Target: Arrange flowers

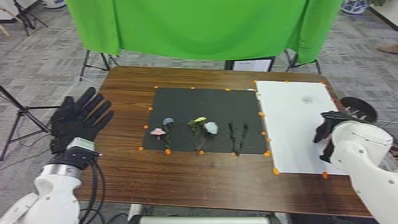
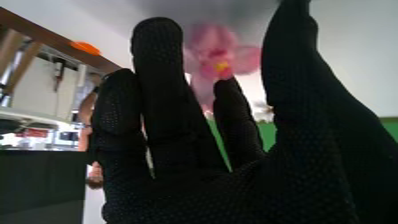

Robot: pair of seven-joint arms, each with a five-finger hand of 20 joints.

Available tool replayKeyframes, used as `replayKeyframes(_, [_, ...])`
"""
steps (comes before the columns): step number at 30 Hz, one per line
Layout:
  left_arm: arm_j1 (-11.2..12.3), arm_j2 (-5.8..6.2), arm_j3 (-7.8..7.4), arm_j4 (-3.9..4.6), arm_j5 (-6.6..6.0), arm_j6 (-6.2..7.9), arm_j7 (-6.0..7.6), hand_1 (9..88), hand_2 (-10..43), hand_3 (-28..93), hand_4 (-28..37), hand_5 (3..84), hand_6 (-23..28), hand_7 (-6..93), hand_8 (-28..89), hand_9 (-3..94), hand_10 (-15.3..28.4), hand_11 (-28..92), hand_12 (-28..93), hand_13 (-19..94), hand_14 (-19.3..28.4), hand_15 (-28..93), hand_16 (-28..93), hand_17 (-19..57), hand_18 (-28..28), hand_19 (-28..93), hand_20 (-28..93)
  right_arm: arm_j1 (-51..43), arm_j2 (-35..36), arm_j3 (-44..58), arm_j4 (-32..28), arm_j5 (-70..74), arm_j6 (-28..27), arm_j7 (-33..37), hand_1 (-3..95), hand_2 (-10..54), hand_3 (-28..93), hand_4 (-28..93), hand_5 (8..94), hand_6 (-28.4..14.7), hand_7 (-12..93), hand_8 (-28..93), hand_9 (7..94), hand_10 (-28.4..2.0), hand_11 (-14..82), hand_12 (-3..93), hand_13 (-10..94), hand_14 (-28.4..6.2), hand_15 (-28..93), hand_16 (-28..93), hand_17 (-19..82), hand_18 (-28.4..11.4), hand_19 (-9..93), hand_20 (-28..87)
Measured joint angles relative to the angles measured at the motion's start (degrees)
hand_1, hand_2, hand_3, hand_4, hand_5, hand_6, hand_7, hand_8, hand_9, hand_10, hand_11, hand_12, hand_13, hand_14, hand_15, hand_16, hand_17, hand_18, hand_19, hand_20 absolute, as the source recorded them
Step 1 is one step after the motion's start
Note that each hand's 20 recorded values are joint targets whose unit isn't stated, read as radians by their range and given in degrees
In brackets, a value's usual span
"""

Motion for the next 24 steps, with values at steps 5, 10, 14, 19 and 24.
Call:
replayKeyframes(5, [0.2,-0.10,-0.43,0.00,0.03,0.00,-0.25,23.5,15.0,71,-28.3,39.7,8.4,8.6,-7,30.5,14.1,14,11,20,15.7,26,-5,-5.7,13.7,28,9,-0.5,0.1,-0.3,0.1,-1.3,2.3,0.5,63.8,-9.5,66,-28,65.8,-2.9,25,-2,74.6,-10.5,12.7,34.6,73,-4.9,38,39,42,-19.1,84,30])
replayKeyframes(10, [0.2,-0.20,-0.25,0.02,0.09,-0.24,-0.72,23.5,15.0,71,-28.3,39.6,8.5,8.4,-7,30.5,14.2,14,11,20,15.8,26,-5,-5.7,13.7,28,9,-1.6,0.1,-0.8,0.8,-3.9,7.5,-0.2,64.9,-9.5,66,-28,71.3,-1.2,35,6,82.0,-9.3,14.1,43.8,76,-5.5,38,42,42,-19.4,84,32])
replayKeyframes(14, [0.1,-0.24,-0.18,0.02,0.10,-0.32,-0.81,23.5,15.0,71,-28.3,39.6,8.5,8.3,-7,30.4,14.3,14,11,20,15.7,26,-5,-5.7,13.7,28,9,-2.3,0.3,-1.3,0.9,-5.2,9.5,-1.1,64.1,-9.5,68,-28,72.4,-0.9,36,7,83.5,-9.1,13.5,45.0,77,-5.9,40,41,43,-20.1,85,33])
replayKeyframes(19, [0.2,-0.24,-0.25,0.00,0.10,-0.36,-0.51,23.6,15.0,71,-28.3,39.5,8.4,8.4,-7,30.4,14.3,14,11,20,15.8,26,-5,-5.7,13.6,28,9,-4.2,1.2,-2.6,-1.1,-8.1,15.3,-2.8,63.0,-9.5,69,-28,72.3,-0.8,36,8,84.0,-8.7,12.8,45.2,78,-5.7,40,42,43,-20.0,85,34])
replayKeyframes(24, [0.7,-0.24,-0.78,-0.20,0.07,-0.36,-0.22,23.5,15.0,71,-28.3,39.5,8.4,8.5,-7,30.4,14.3,14,11,20,15.8,26,-5,-5.8,13.7,28,9,-6.0,2.6,-5.4,-6.7,-14.4,26.6,-7.7,62.4,-9.5,70,-28,72.2,-0.5,36,8,84.1,-8.5,12.6,45.1,78,-5.7,40,42,43,-20.0,85,34])
